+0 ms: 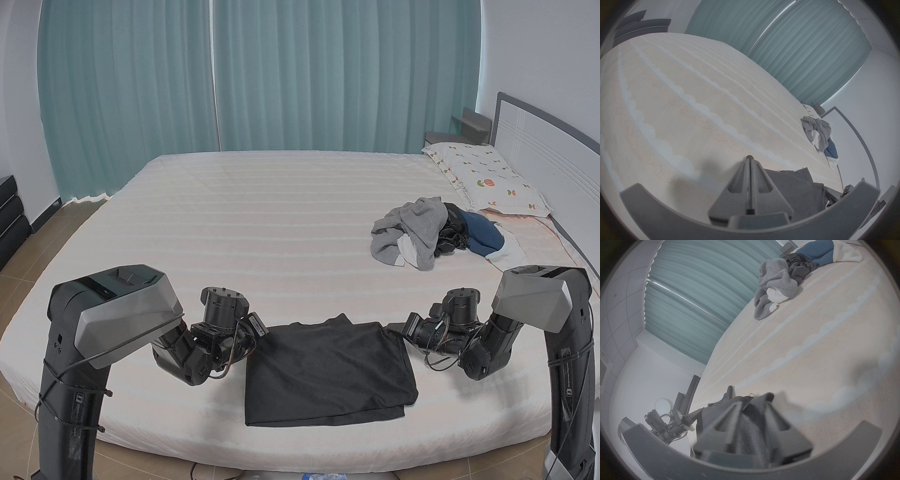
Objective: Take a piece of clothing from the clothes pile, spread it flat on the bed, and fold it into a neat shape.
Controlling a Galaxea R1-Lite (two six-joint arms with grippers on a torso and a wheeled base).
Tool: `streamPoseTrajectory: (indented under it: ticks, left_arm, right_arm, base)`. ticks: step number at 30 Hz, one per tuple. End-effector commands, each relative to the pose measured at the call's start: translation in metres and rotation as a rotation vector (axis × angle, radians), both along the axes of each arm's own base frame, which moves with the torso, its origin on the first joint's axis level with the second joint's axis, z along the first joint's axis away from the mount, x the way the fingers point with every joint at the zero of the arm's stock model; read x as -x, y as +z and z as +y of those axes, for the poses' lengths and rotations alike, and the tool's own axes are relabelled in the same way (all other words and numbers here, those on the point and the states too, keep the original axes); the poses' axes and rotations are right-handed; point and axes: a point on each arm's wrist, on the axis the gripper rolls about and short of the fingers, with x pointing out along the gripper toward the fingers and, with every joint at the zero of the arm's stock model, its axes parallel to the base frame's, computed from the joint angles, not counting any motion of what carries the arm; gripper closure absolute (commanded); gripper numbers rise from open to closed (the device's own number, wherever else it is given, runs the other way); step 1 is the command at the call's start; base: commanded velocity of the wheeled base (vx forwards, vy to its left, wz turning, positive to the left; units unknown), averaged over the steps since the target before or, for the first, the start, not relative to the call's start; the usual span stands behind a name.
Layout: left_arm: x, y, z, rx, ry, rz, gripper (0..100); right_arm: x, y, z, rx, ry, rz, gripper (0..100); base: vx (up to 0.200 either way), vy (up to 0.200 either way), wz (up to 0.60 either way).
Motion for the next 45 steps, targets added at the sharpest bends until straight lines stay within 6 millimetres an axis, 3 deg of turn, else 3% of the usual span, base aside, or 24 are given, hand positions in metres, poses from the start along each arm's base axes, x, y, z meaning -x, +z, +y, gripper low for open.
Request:
streamPoseTrajectory:
  ticks: [1, 19, 20, 26, 34, 45]
  left_arm:
    - [0.0, -0.001, 0.003, 0.0, 0.008, 0.004, 100]
    - [-0.001, 0.001, 0.006, 0.017, 0.022, 0.01, 100]
    - [-0.001, 0.001, 0.007, 0.022, 0.023, 0.012, 100]
    - [-0.002, 0.004, 0.008, 0.072, 0.041, 0.022, 100]
    - [-0.002, 0.004, 0.008, 0.072, 0.042, 0.02, 100]
    - [-0.002, 0.004, 0.008, 0.077, 0.044, 0.018, 100]
  right_arm:
    - [-0.004, 0.002, -0.003, -0.007, -0.026, -0.009, 100]
    - [-0.008, 0.003, -0.01, -0.015, -0.065, -0.022, 100]
    - [-0.008, 0.003, -0.01, -0.015, -0.065, -0.022, 0]
    - [-0.002, 0.009, -0.01, -0.02, -0.062, -0.027, 0]
    - [0.053, 0.029, -0.021, 0.002, 0.109, 0.028, 0]
    - [0.055, 0.025, -0.02, 0.018, 0.128, 0.032, 0]
  base:
    - [0.0, 0.0, 0.0]
    - [0.0, 0.0, 0.0]
    - [0.0, 0.0, 0.0]
    - [0.0, 0.0, 0.0]
    - [0.0, 0.0, 0.0]
    - [0.0, 0.0, 0.0]
